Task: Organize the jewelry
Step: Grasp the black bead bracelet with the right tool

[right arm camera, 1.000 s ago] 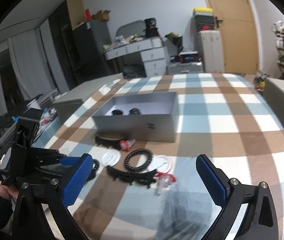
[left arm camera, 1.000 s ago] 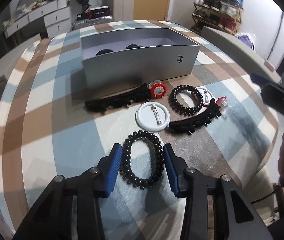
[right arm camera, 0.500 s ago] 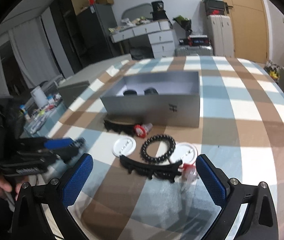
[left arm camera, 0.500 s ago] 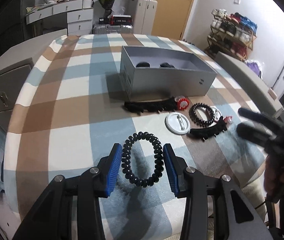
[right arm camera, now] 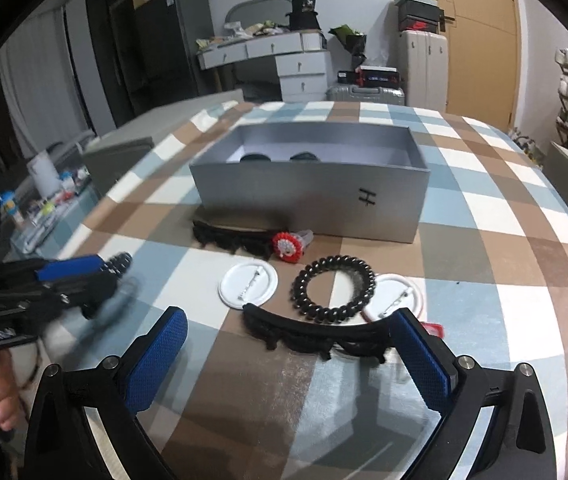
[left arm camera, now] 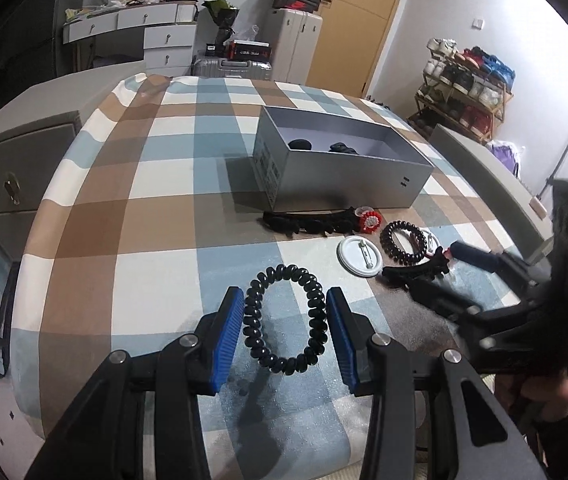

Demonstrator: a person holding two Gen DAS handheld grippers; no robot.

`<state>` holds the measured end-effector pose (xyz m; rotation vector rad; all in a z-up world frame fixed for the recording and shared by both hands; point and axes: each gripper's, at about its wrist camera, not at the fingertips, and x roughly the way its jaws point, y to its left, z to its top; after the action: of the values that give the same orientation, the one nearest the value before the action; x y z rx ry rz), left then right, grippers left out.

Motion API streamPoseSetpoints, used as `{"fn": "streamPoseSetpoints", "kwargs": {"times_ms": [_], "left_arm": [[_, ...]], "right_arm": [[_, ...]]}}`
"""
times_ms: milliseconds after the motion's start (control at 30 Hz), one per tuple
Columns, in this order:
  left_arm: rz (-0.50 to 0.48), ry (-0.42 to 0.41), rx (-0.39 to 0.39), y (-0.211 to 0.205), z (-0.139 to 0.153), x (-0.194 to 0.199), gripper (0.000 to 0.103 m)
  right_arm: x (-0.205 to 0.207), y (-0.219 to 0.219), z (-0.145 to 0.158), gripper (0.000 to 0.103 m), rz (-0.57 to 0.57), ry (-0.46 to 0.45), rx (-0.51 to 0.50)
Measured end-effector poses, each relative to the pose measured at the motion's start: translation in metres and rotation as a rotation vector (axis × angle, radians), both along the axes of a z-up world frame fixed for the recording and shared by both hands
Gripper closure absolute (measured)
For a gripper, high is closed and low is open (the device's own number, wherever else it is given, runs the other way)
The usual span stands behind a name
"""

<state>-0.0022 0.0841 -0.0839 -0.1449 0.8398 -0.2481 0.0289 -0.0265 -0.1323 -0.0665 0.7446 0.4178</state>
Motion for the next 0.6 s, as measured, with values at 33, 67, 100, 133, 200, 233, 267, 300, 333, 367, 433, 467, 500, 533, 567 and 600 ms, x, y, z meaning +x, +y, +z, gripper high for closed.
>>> {"fn": "streamPoseSetpoints", "kwargs": {"times_ms": [33,67,100,133,200,233,267,300,333,367,433,467,500,533,567,600], "left_arm": [[0.002,-0.001,-0.008,0.002,0.000,0.000,0.066],[0.001,0.000,-0.013,0.002,0.000,0.000,0.066],[0.000,0.001,-0.016,0.003,0.000,-0.001,0.066],[0.000,0.001,-0.019,0.003,0.000,-0.001,0.066],[-0.002,0.002,-0.024,0.005,-0.002,-0.002,0.066],[-0.002,0.003,-0.026,0.005,-0.002,-0.002,0.066],[-0.003,0.004,-0.029,0.006,-0.003,-0.002,0.066],[-0.001,0.004,-0.031,0.006,-0.002,-0.002,0.066],[0.000,0.004,-0.034,0.007,-0.003,-0.002,0.066],[0.000,0.005,-0.035,0.007,-0.003,-0.002,0.066],[0.000,0.003,-0.037,0.008,-0.002,-0.002,0.066],[0.001,0.001,-0.037,0.008,-0.002,-0.003,0.066],[0.002,0.000,-0.038,0.008,-0.001,-0.003,0.066],[0.002,0.000,-0.037,0.008,-0.001,-0.003,0.066],[0.002,0.001,-0.036,0.009,-0.001,-0.003,0.066],[0.002,0.001,-0.037,0.009,-0.001,-0.003,0.066]], "right_arm": [[0.001,0.003,-0.003,0.004,-0.004,0.004,-0.022],[0.003,0.007,-0.007,0.004,-0.015,0.008,-0.054],[0.002,0.011,-0.008,0.005,-0.027,-0.009,-0.090],[0.002,0.014,-0.009,0.005,-0.030,-0.016,-0.118],[0.002,0.017,-0.011,0.008,-0.032,-0.025,-0.149],[0.001,0.018,-0.011,0.010,-0.039,-0.036,-0.165],[0.001,0.018,-0.011,0.014,-0.044,-0.043,-0.178],[0.001,0.018,-0.012,0.017,-0.048,-0.051,-0.191],[0.000,0.019,-0.012,0.020,-0.052,-0.062,-0.208],[-0.001,0.019,-0.013,0.025,-0.053,-0.071,-0.220],[-0.005,0.021,-0.013,0.032,-0.034,-0.079,-0.231],[-0.008,0.023,-0.013,0.038,-0.025,-0.087,-0.241],[-0.012,0.025,-0.014,0.045,-0.012,-0.100,-0.256],[-0.014,0.027,-0.014,0.050,0.002,-0.111,-0.269],[-0.018,0.030,-0.014,0.058,0.020,-0.125,-0.282],[-0.020,0.032,-0.014,0.064,0.031,-0.137,-0.290]]}}
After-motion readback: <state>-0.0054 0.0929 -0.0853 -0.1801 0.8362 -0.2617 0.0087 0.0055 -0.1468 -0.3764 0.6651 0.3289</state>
